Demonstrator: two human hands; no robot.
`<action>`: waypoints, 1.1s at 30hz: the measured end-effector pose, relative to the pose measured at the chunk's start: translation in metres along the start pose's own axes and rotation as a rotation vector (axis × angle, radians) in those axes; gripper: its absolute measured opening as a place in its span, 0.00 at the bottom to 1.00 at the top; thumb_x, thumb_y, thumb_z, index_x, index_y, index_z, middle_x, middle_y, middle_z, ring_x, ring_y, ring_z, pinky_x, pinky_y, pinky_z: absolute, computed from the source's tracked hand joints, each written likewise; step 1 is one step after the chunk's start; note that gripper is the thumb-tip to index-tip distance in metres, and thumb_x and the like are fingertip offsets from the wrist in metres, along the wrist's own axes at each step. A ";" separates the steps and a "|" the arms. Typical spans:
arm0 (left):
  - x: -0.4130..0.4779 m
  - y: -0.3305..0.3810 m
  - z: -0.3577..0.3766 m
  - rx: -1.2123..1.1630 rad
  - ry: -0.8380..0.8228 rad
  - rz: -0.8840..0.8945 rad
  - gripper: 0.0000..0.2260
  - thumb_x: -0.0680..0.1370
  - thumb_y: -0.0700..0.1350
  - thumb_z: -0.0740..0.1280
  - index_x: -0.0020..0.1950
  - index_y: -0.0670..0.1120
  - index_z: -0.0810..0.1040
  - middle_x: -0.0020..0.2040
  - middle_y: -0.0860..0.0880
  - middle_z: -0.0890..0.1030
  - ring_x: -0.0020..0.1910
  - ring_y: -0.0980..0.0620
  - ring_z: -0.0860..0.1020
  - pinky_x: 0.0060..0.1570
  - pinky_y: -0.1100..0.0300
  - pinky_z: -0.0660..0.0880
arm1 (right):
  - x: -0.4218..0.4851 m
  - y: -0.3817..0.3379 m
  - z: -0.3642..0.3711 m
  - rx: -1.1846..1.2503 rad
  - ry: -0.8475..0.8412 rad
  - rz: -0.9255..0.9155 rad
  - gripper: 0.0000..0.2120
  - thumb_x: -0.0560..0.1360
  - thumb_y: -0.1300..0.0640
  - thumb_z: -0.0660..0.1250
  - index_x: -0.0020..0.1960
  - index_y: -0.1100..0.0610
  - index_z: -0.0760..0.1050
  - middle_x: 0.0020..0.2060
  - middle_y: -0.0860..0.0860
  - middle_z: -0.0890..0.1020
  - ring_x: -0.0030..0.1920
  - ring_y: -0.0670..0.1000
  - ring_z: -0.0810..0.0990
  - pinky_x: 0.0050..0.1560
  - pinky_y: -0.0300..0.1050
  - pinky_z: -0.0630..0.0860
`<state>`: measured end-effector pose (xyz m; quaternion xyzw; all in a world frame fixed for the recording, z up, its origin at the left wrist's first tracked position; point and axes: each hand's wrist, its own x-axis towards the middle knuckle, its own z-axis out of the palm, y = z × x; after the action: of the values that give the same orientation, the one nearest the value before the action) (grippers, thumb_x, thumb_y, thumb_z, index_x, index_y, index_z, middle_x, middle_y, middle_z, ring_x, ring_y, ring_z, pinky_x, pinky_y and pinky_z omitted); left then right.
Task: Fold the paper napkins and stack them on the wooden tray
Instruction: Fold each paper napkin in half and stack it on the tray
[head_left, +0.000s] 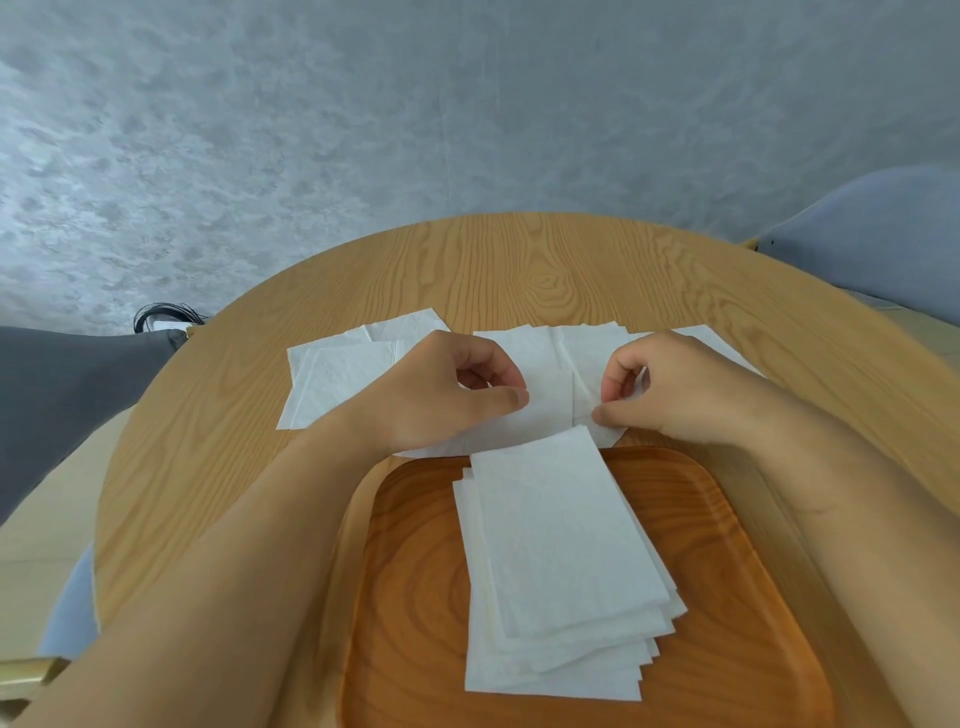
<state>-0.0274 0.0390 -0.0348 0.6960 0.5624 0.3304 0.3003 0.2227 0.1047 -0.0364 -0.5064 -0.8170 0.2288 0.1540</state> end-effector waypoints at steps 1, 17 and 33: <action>0.000 0.000 0.000 0.003 -0.002 -0.001 0.02 0.77 0.44 0.75 0.48 0.50 0.87 0.45 0.56 0.86 0.45 0.57 0.83 0.47 0.71 0.77 | 0.000 0.000 0.000 -0.002 -0.001 0.000 0.05 0.70 0.52 0.78 0.38 0.47 0.83 0.38 0.43 0.85 0.39 0.44 0.81 0.39 0.40 0.75; -0.001 0.000 0.000 0.001 -0.004 -0.026 0.03 0.78 0.46 0.74 0.48 0.49 0.87 0.45 0.52 0.87 0.46 0.52 0.84 0.49 0.63 0.80 | -0.004 -0.003 -0.013 0.240 0.169 0.085 0.06 0.79 0.55 0.70 0.43 0.50 0.83 0.39 0.47 0.84 0.38 0.45 0.81 0.38 0.41 0.74; -0.005 0.019 -0.003 -0.646 -0.010 -0.338 0.17 0.84 0.52 0.67 0.64 0.41 0.78 0.52 0.42 0.89 0.52 0.44 0.88 0.46 0.56 0.85 | -0.008 -0.036 -0.008 1.489 -0.024 -0.078 0.10 0.82 0.59 0.65 0.61 0.61 0.77 0.56 0.58 0.86 0.56 0.54 0.86 0.53 0.47 0.84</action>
<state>-0.0193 0.0303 -0.0184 0.4638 0.5347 0.4332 0.5580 0.2029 0.0853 -0.0102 -0.2362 -0.4649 0.7217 0.4553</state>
